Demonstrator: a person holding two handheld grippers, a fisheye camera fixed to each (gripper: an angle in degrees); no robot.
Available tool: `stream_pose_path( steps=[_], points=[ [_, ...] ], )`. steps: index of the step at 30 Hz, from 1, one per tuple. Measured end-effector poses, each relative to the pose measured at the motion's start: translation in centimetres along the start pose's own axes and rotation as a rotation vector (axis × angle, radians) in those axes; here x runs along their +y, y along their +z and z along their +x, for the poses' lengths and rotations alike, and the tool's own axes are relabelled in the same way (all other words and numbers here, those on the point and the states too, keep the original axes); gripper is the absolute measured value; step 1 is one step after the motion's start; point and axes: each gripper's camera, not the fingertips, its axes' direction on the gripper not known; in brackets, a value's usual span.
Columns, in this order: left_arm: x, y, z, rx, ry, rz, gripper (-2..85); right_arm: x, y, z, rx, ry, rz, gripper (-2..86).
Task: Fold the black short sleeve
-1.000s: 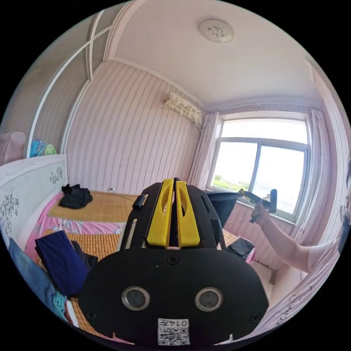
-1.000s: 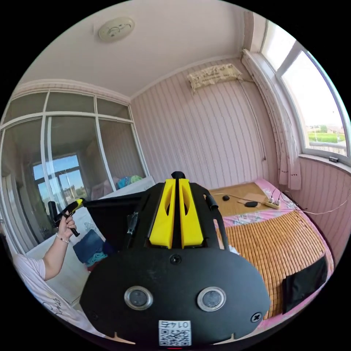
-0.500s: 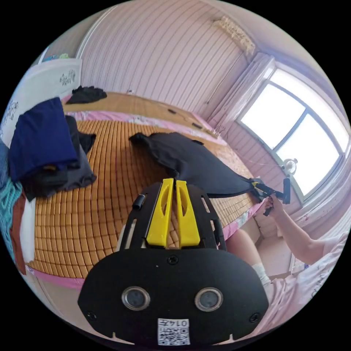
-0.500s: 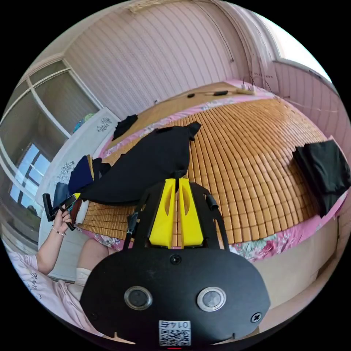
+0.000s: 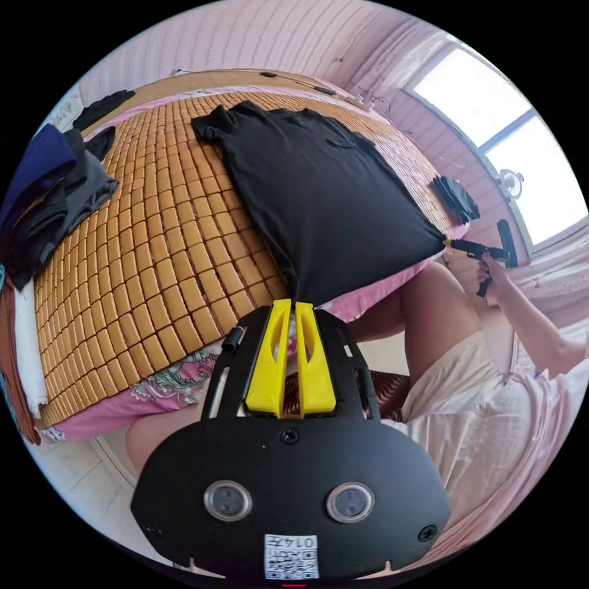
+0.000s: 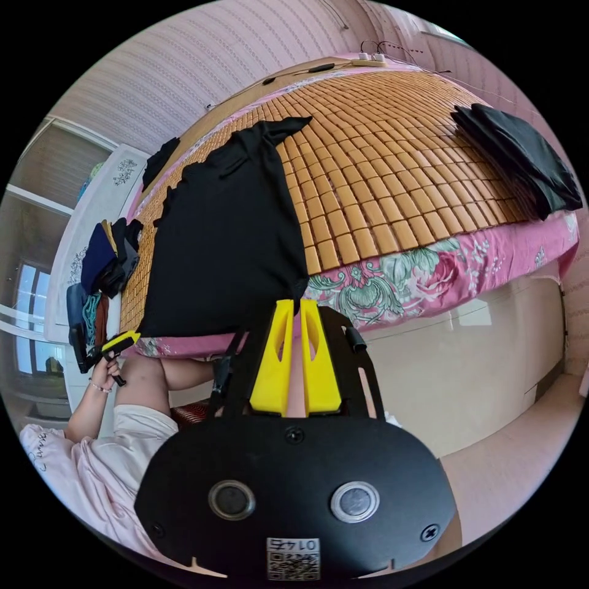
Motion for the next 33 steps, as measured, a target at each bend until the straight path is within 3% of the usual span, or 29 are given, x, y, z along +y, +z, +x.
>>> stream_pose_path(
  steps=[6,15,33],
  points=[
    [-0.4,2.2,0.9,-0.005,0.034,-0.058,-0.6,-1.1,0.4,1.0,0.025,0.029,-0.035,0.8],
    [-0.9,0.3,-0.3,0.020,-0.022,0.067,3.9,-3.0,0.0,2.0,0.161,0.118,-0.080,0.4],
    [-1.2,2.8,-1.7,0.113,-0.073,0.130,4.0,-9.2,-2.2,-3.6,0.169,-0.087,0.015,0.9]
  ],
)
